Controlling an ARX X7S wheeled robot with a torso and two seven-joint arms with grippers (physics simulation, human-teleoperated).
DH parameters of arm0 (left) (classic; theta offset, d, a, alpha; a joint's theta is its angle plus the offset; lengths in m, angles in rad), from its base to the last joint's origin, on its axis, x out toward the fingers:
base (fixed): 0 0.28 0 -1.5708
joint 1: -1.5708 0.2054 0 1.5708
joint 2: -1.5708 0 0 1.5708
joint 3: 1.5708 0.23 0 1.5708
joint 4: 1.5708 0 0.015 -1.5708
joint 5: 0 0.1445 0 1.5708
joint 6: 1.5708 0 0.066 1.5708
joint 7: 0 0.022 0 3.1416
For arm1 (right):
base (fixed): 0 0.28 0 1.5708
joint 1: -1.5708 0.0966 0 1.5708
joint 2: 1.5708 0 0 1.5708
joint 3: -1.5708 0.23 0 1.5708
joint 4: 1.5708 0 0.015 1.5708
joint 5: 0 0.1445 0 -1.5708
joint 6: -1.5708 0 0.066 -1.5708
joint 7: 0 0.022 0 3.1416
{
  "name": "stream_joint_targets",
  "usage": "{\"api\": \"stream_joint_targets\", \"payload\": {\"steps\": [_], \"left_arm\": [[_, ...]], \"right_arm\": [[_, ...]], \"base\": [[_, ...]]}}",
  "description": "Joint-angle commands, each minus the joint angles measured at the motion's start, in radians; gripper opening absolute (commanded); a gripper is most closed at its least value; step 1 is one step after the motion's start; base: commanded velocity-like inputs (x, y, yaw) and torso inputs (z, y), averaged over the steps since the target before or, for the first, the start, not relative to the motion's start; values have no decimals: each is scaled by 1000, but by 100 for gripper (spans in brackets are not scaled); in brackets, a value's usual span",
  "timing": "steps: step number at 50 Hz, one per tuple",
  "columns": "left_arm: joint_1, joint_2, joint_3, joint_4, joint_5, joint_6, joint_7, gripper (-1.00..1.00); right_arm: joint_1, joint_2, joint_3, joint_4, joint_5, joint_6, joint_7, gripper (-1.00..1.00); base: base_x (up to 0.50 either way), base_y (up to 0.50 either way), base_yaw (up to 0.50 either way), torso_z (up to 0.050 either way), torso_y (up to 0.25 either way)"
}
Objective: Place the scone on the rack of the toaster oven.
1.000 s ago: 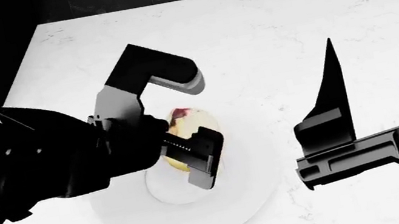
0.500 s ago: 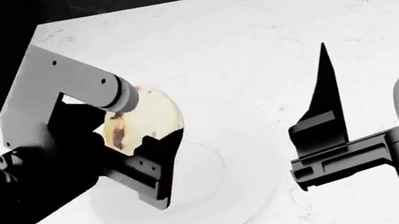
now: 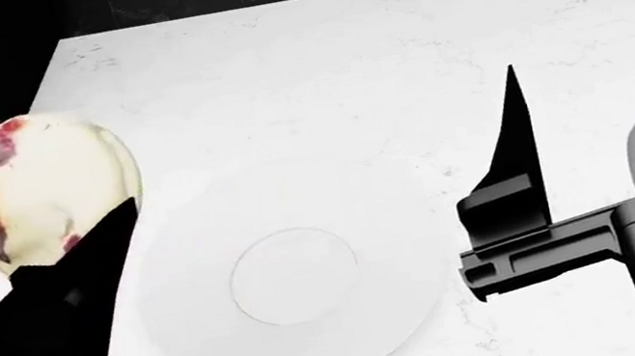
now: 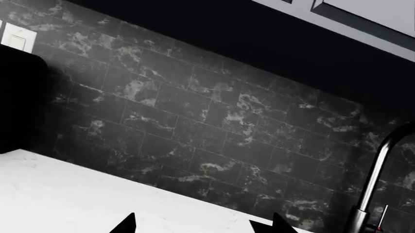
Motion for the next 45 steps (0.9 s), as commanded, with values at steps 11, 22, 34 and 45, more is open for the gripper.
{"api": "stream_joint_targets", "payload": {"steps": [11, 22, 34, 45], "left_arm": [[96, -180, -213, 206, -135, 173, -183, -100], [138, -302, -335, 318, -195, 276, -319, -100], [492, -361, -847, 417, -297, 252, -379, -100], [616, -328, -1038, 326, -289, 123, -364, -100]], "right_arm": [[-30, -24, 11, 28, -82, -54, -59, 100], [-43, -18, 16, 26, -84, -67, -61, 100], [-20, -24, -5, 37, -88, -64, -64, 100], [-31, -17, 0, 35, -88, -74, -65, 100]], "base": [[0, 0, 0, 0, 0], [0, 0, 0, 0, 0], [0, 0, 0, 0, 0], [0, 0, 0, 0, 0]]}}
